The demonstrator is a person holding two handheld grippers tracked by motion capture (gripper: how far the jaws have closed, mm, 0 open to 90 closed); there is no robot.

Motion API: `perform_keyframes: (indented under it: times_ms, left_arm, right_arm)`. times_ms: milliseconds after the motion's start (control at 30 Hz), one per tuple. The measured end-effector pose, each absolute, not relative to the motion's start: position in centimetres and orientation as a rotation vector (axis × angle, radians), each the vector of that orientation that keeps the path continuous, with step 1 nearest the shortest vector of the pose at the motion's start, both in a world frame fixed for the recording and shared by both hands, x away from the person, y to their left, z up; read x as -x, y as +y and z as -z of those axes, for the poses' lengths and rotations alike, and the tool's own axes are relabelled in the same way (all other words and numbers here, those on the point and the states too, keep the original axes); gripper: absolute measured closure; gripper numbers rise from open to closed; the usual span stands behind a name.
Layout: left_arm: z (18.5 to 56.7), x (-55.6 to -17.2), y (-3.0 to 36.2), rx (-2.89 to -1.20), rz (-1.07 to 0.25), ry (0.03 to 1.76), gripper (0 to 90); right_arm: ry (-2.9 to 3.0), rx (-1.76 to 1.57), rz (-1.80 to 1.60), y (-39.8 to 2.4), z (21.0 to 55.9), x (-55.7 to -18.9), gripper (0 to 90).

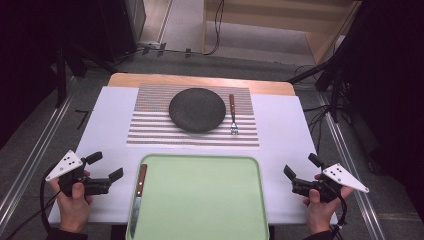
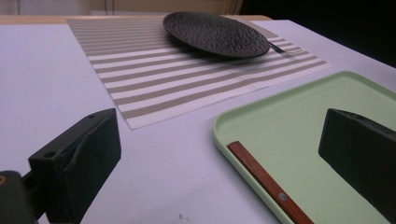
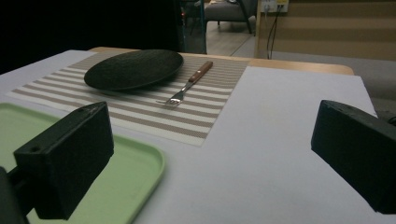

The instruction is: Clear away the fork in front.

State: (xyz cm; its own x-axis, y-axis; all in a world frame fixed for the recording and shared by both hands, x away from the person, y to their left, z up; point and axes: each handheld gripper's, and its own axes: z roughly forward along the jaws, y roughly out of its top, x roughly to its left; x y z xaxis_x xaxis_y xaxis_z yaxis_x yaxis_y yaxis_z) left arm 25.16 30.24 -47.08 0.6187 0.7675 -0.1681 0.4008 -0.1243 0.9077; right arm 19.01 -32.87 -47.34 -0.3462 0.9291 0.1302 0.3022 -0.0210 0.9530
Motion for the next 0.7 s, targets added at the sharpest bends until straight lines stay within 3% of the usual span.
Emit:
perform_keyframes:
  times_ms: [700]
  left_arm:
    - [48.4,-25.3,31.3,-1.697,-0.456,0.977,0.0]
  right_arm:
    - [1.782,-1.205,-1.409,-28.3,42.6,-25.3,0.0]
